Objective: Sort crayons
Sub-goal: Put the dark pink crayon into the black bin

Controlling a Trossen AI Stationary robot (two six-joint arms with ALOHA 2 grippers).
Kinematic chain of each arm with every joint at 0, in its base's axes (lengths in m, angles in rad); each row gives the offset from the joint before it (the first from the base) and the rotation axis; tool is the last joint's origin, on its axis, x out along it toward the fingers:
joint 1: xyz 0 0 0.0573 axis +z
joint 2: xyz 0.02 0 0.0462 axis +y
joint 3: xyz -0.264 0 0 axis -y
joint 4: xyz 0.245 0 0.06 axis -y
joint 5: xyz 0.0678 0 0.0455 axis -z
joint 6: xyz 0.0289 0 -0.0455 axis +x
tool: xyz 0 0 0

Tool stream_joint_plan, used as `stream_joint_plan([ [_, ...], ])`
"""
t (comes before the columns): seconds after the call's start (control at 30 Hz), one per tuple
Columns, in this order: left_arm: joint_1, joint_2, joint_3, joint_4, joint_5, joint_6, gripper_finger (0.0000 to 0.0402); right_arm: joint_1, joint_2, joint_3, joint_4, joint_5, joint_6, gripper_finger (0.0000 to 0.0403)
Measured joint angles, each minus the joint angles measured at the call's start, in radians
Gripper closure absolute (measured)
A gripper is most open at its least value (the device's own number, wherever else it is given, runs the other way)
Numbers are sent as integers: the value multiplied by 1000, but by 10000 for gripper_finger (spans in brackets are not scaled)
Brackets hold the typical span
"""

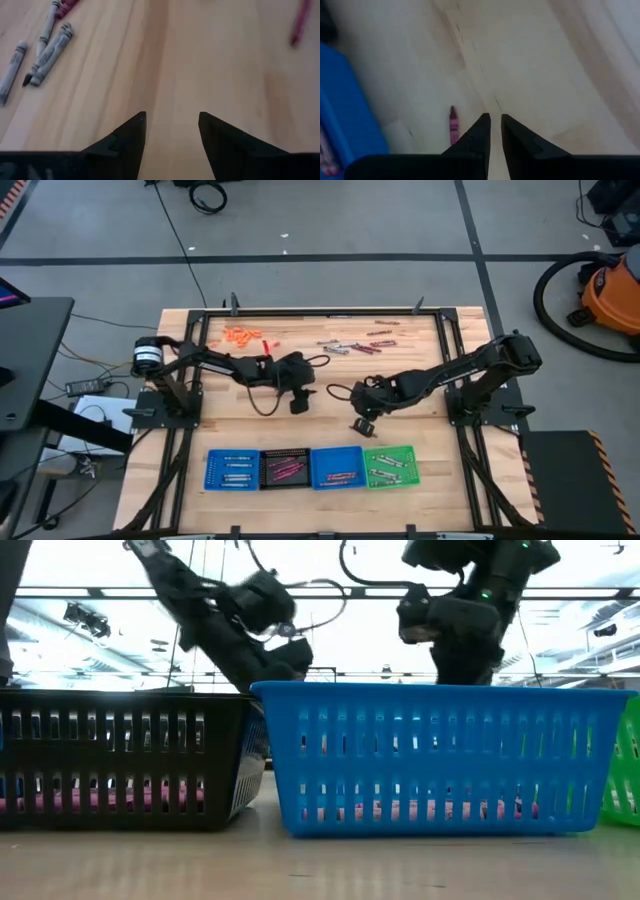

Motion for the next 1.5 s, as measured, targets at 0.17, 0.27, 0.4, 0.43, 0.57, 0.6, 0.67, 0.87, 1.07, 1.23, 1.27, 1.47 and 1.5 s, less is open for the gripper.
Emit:
stream_joint_plan([
  [0.17,-12,-95,-92,64,-24,33,207,-1,17,55,-41,-43,86,325],
  [0.27,-11,-153,-131,85,-25,52,207,-7,40,99,-105,-66,142,300],
  [0.4,-11,-210,-147,68,-25,102,207,-7,94,180,-187,-73,207,269],
  [0.43,-11,-225,-148,64,-25,112,207,-7,115,207,-213,-80,219,263],
  [0.57,-11,-271,-166,53,-25,146,207,7,201,313,-330,-121,218,256],
  [0.6,-11,-278,-169,66,-25,150,207,13,220,335,-347,-131,203,256],
  [0.67,-11,-293,-175,54,-25,156,207,25,255,368,-371,-146,169,256],
  [0.87,-13,-290,-174,43,-25,152,207,34,316,398,-395,-175,104,256],
  [1.07,-19,-290,-175,18,-25,135,207,35,396,397,-412,-192,29,256],
  [1.23,-19,-290,-175,-14,-25,117,207,36,433,396,-419,-192,3,256],
  [1.27,-19,-289,-175,-15,-25,116,207,36,435,395,-418,-192,-3,256],
  [1.47,-18,-289,-174,-22,-25,112,208,30,434,379,-392,-212,-29,272],
  [1.5,-19,-289,-174,-26,-25,111,208,26,434,378,-388,-217,-33,280],
])
